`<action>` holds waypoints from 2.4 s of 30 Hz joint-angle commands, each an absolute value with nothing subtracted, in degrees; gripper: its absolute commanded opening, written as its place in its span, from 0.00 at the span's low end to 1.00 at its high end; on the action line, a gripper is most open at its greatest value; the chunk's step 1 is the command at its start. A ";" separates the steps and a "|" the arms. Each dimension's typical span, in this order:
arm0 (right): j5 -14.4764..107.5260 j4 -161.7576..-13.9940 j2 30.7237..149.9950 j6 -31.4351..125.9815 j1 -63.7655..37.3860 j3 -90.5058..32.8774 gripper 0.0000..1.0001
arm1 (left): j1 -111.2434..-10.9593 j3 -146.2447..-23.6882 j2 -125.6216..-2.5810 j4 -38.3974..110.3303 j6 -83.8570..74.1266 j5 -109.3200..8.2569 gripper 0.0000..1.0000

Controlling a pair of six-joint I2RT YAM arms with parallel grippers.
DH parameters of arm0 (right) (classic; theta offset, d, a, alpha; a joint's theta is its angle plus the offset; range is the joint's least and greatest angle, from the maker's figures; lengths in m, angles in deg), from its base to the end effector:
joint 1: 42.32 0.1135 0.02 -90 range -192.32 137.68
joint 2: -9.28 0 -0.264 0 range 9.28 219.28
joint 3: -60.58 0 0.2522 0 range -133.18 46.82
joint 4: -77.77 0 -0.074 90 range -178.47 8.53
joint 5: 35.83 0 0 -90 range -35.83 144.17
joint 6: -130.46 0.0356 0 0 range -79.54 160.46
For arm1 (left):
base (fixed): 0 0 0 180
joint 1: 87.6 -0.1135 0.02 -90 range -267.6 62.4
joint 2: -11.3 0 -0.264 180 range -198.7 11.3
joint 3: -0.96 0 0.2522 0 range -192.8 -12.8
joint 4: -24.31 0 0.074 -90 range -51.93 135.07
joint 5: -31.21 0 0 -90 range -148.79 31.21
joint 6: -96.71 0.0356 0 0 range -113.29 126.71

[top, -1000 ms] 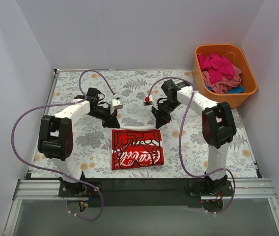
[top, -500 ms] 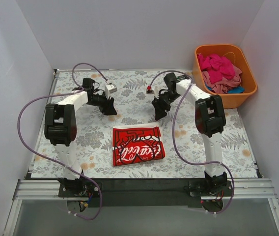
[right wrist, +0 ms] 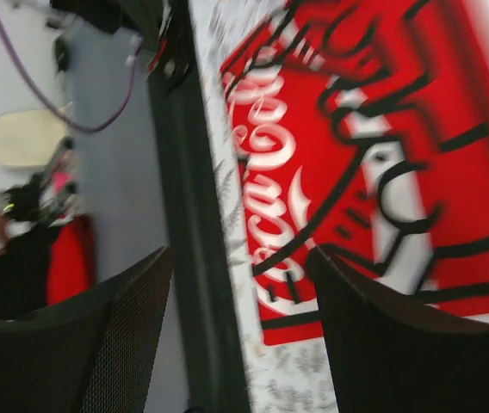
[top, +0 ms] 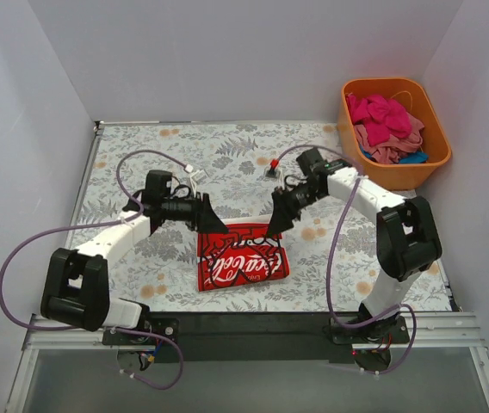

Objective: Fold and stack the t-shirts
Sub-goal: Fold the tshirt

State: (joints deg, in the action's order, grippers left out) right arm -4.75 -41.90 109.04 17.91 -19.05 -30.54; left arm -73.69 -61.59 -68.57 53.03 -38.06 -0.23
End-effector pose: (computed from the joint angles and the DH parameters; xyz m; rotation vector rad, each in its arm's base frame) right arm 0.3069 0.1652 0.2496 -1.1911 2.1580 1.3875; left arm 0.2631 -0.0965 0.2317 -0.1171 2.5040 -1.6785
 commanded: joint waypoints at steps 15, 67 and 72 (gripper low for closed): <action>-4.36 -60.96 122.76 29.56 -19.90 -9.95 0.72 | -82.59 -59.63 -95.22 32.26 -58.86 1.58 0.54; 40.69 -61.14 95.40 33.35 -4.28 -22.15 0.98 | -79.42 -77.11 -53.82 73.21 -50.17 -26.26 0.60; 45.55 -55.70 103.48 31.93 4.78 -29.45 0.98 | -79.87 -79.86 -52.77 74.46 -46.73 -30.14 0.61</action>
State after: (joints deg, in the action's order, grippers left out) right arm 39.16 -60.07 100.61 34.11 1.39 -24.03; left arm -79.77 -77.11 -54.58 69.66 -51.74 -25.08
